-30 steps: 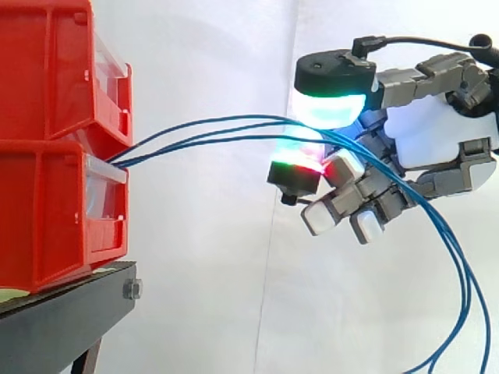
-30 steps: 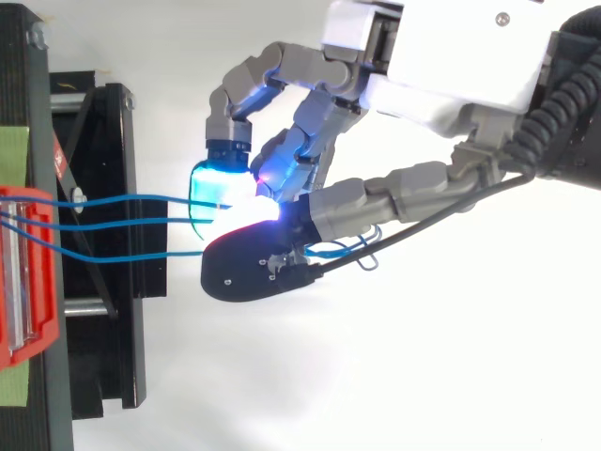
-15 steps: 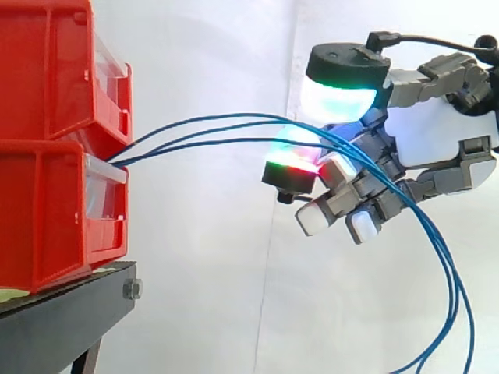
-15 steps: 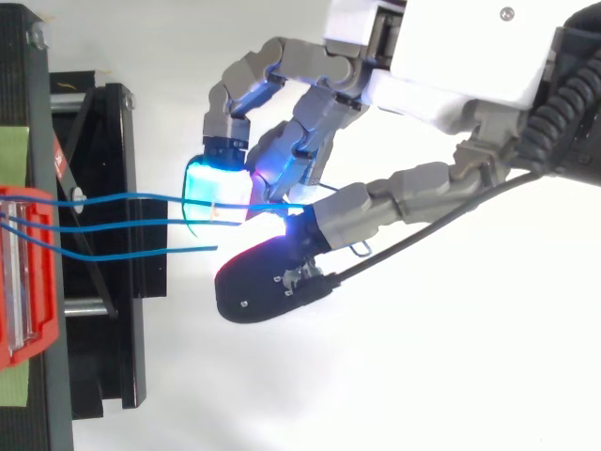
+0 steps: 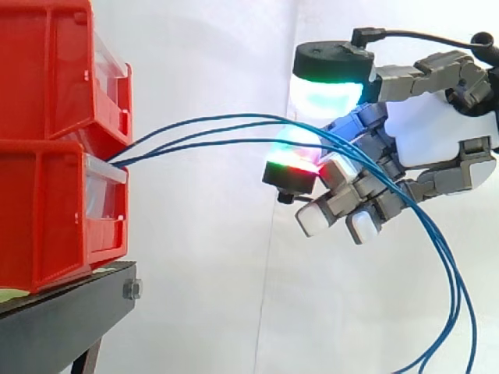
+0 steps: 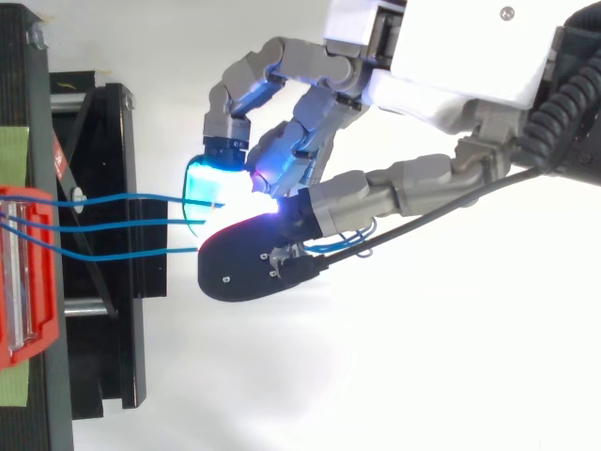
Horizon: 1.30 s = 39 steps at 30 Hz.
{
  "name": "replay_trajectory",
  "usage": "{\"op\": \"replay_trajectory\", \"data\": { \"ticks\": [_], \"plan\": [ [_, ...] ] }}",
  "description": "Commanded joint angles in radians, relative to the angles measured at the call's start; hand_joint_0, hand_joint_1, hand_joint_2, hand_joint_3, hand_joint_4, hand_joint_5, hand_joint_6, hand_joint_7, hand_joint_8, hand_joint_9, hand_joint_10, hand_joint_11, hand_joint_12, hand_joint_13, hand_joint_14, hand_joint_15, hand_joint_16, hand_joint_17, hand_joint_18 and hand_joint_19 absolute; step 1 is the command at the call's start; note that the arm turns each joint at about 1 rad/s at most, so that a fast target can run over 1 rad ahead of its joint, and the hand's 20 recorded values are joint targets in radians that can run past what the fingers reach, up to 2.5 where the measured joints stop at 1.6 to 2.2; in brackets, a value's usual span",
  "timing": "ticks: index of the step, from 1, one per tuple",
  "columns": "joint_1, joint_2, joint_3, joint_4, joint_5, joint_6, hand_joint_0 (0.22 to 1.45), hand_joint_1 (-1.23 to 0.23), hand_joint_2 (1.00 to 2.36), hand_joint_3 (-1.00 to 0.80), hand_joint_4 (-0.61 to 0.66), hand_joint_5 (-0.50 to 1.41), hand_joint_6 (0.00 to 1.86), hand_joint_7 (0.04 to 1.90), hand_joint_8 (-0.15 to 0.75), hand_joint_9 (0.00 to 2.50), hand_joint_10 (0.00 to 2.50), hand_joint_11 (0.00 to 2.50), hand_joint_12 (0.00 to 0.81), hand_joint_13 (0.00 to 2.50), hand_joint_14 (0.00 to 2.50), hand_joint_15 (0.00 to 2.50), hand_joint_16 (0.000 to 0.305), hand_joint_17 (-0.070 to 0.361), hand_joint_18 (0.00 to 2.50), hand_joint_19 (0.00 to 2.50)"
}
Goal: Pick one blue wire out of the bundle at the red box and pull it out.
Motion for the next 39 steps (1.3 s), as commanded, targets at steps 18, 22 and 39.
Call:
{"op": "replay_trajectory", "data": {
  "ticks": [18,22,39],
  "plan": [
    [-0.001,0.0,0.0,-0.002,0.0,0.0,0.64,-0.87,1.01,-0.17,0.23,-0.19,0.96,0.91,0.397,0.91,0.01,0.79,0.446,0.81,0.01,0.47,0.055,0.124,0.88,0.56],
    [-0.001,0.0,0.0,-0.002,0.0,0.0,0.65,-0.9,1.01,-0.21,0.25,-0.21,0.96,0.89,0.376,0.82,0.01,0.78,0.43,0.79,0.01,0.47,0.052,0.116,0.85,0.57],
    [-0.001,0.0,0.0,-0.002,0.001,0.0,0.63,-0.97,1.0,-0.5,0.28,-0.23,0.95,0.83,0.353,0.67,0.01,0.75,0.42,0.71,0.01,0.45,0.053,0.119,0.82,0.52]
  ]
}}
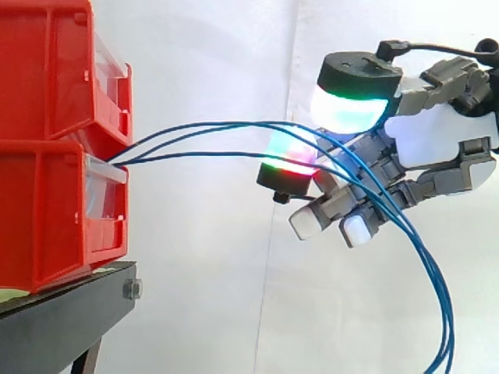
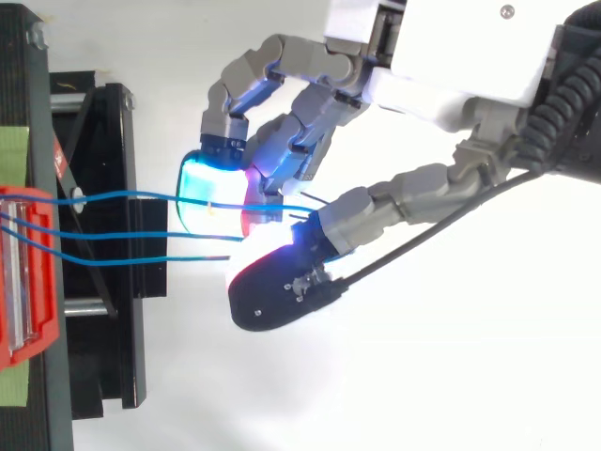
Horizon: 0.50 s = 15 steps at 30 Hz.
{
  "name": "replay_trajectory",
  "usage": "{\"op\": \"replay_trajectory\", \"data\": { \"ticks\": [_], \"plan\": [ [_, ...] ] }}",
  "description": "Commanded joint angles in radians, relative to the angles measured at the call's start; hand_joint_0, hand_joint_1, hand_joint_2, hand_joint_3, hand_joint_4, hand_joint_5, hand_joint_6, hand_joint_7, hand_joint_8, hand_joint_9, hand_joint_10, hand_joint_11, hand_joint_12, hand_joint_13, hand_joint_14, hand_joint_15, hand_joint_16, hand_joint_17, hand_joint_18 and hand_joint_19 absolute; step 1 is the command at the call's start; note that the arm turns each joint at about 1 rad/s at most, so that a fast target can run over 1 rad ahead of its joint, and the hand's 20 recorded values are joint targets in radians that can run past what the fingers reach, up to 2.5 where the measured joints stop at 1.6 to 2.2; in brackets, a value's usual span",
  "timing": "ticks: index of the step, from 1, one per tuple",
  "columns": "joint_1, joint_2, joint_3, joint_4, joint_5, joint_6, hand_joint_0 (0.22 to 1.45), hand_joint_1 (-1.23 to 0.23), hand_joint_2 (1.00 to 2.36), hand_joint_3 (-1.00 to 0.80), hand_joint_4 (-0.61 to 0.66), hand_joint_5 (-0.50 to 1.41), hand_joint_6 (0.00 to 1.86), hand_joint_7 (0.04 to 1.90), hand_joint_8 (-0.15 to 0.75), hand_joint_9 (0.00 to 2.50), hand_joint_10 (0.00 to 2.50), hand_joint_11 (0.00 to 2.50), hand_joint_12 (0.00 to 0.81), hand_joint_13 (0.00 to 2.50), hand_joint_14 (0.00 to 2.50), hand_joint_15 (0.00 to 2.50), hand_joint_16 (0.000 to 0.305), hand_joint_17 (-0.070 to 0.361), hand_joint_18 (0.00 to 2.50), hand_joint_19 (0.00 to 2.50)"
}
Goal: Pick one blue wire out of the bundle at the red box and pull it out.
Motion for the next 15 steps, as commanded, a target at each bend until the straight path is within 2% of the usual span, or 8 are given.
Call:
{"op": "replay_trajectory", "data": {
  "ticks": [1,4,8,15],
  "plan": [
    [0.0,0.001,0.0,0.0,0.0,0.0,0.61,-0.95,1.0,-0.5,0.27,-0.22,0.94,0.84,0.358,0.69,0.01,0.74,0.421,0.71,0.01,0.46,0.053,0.118,0.82,0.54],
    [0.0,0.0,0.0,-0.002,0.0,0.0,0.57,-0.88,1.0,-0.5,0.25,-0.2,0.93,0.87,0.38,0.76,0.01,0.72,0.425,0.73,0.01,0.46,0.053,0.12,0.82,0.56],
    [-0.001,0.0,0.0,0.0,0.0,0.0,0.6,-0.81,1.01,-0.41,0.25,-0.18,0.92,0.92,0.382,0.83,0.01,0.73,0.42,0.76,0.01,0.47,0.052,0.118,0.84,0.58],
    [-0.001,0.0,0.0,-0.002,0.0,0.0,0.63,-0.84,1.01,-0.37,0.24,-0.17,0.92,0.93,0.384,0.84,0.01,0.75,0.421,0.77,0.01,0.47,0.052,0.117,0.85,0.58]
  ]
}}
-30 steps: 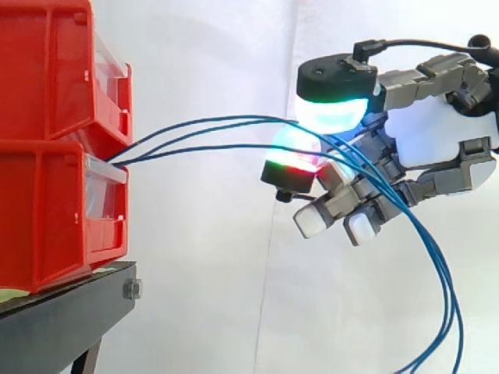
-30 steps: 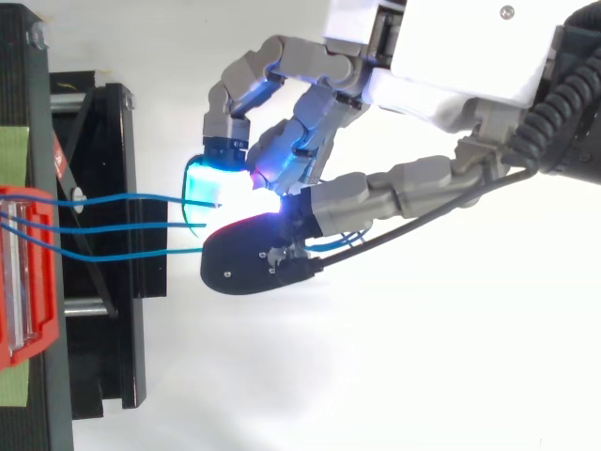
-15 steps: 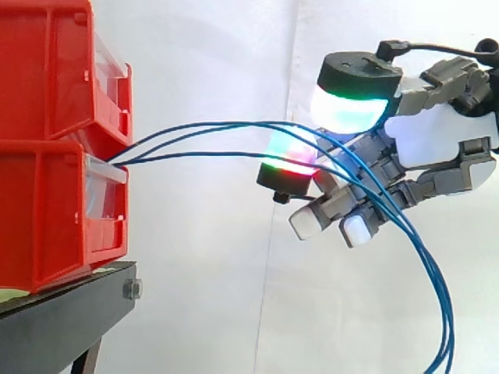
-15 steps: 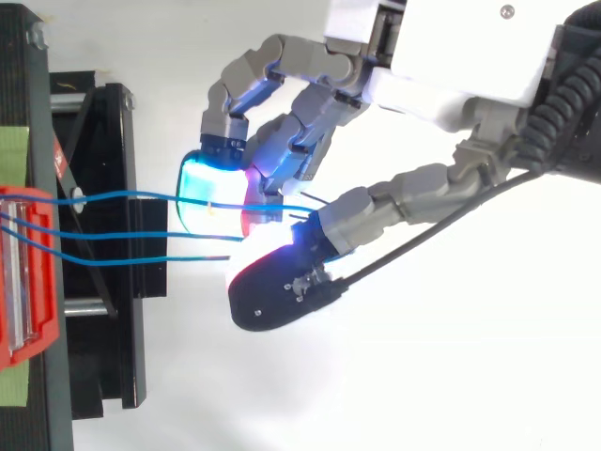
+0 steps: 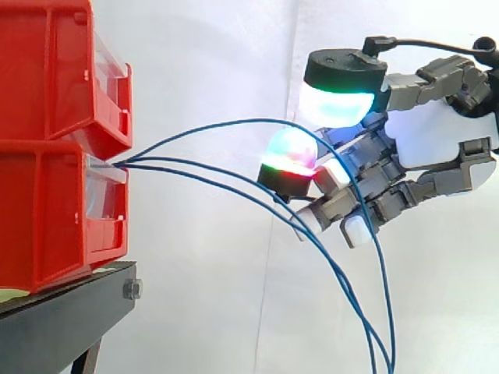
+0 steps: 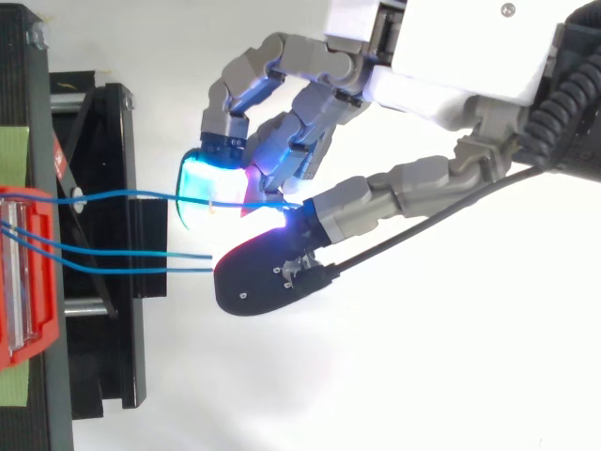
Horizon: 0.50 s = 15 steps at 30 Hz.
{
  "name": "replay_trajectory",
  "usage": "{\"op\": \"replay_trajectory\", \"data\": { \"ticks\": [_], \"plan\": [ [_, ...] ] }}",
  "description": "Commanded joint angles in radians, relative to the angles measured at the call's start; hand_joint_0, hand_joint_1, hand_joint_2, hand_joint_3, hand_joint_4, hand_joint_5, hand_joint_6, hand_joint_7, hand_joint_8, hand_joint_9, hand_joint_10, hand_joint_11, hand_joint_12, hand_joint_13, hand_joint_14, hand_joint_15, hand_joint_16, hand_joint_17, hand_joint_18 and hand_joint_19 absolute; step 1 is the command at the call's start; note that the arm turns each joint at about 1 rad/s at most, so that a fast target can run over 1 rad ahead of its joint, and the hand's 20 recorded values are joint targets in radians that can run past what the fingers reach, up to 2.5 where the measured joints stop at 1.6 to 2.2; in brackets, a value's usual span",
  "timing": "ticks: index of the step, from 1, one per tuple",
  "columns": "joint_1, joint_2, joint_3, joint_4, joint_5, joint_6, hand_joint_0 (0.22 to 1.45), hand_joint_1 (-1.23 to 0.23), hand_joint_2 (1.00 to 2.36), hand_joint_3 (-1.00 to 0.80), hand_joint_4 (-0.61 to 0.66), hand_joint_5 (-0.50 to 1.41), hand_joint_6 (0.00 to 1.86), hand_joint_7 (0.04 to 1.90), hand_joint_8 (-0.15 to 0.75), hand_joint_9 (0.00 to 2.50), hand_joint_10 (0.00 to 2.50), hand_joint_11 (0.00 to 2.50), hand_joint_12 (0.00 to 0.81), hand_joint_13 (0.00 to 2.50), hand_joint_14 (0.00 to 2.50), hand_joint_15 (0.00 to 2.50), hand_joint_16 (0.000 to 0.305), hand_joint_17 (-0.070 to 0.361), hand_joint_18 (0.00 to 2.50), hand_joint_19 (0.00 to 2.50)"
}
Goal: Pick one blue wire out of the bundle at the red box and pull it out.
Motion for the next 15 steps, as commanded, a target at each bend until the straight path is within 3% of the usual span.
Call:
{"op": "replay_trajectory", "data": {
  "ticks": [1,10,15],
  "plan": [
    [0.0,0.0,0.0,-0.001,0.0,0.0,0.62,-0.84,1.01,-0.38,0.24,-0.18,0.92,0.92,0.383,0.85,0.01,0.74,0.42,0.78,0.01,0.47,0.052,0.118,0.86,0.58],
    [-0.002,0.0,0.0,-0.001,0.0,0.0,0.58,-0.64,1.01,-0.4,0.26,-0.14,0.88,0.98,0.385,0.95,0.01,0.7,0.423,0.82,0.01,0.47,0.052,0.118,0.87,0.62],
    [-0.002,0.001,0.0,-0.001,0.0,0.0,0.59,-0.63,1.01,-0.33,0.23,-0.13,0.88,1.03,0.39,0.98,0.01,0.7,0.423,0.83,0.01,0.48,0.052,0.117,0.87,0.63]
  ]
}}
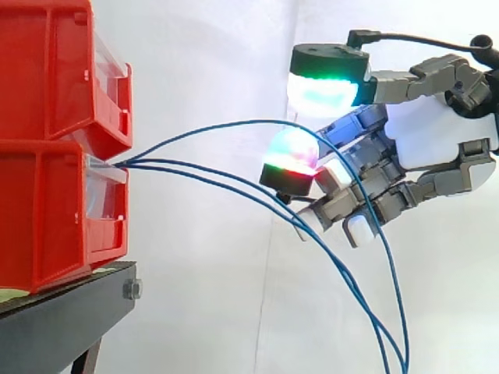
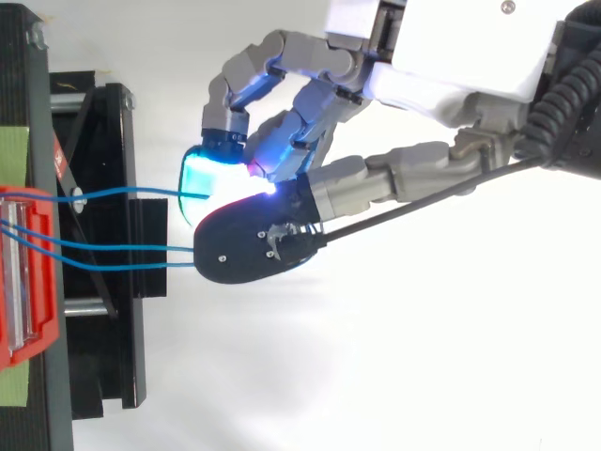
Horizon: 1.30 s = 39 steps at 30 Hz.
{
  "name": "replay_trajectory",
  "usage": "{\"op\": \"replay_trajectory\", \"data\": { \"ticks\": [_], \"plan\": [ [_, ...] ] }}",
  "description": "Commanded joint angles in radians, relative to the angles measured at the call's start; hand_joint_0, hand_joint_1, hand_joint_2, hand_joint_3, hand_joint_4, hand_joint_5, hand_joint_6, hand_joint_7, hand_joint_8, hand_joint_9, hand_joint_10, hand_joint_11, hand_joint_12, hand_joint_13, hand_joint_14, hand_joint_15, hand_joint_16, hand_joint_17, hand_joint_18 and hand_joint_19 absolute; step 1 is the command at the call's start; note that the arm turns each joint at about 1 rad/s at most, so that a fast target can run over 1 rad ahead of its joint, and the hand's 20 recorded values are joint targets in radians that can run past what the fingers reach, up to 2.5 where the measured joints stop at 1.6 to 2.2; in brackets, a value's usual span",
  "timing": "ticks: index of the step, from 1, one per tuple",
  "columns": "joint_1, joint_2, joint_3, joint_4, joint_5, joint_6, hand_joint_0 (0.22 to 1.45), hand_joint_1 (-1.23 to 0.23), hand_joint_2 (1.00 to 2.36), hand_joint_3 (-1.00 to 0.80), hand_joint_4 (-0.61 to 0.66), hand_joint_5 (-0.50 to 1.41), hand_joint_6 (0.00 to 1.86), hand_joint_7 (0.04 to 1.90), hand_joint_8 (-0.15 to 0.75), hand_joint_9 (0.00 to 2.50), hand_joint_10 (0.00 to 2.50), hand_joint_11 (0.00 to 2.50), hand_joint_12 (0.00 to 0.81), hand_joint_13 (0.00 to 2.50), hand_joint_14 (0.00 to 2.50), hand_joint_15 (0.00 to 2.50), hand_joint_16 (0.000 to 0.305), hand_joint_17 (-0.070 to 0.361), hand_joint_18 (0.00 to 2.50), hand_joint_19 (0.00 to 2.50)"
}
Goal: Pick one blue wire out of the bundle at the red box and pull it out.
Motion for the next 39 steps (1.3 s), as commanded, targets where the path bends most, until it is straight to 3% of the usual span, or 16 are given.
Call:
{"op": "replay_trajectory", "data": {
  "ticks": [1,24,39],
  "plan": [
    [0.0,0.0,0.0,0.0,0.0,0.0,0.59,-0.65,1.01,-0.31,0.23,-0.13,0.88,1.04,0.393,0.98,0.01,0.7,0.424,0.83,0.01,0.47,0.052,0.117,0.88,0.62],
    [0.0,0.0,0.0,-0.005,0.0,0.0,0.6,-0.78,1.01,-0.07,0.2,-0.11,0.93,1.06,0.431,1.07,0.01,0.72,0.458,0.88,0.01,0.45,0.06,0.135,0.98,0.54],
    [-0.002,0.017,0.0,-0.031,0.003,-0.005,0.61,-0.81,1.0,0.02,0.14,-0.09,0.92,1.16,0.411,1.06,0.01,0.67,0.469,0.57,0.01,0.31,0.066,0.149,0.72,0.42]
  ]
}}
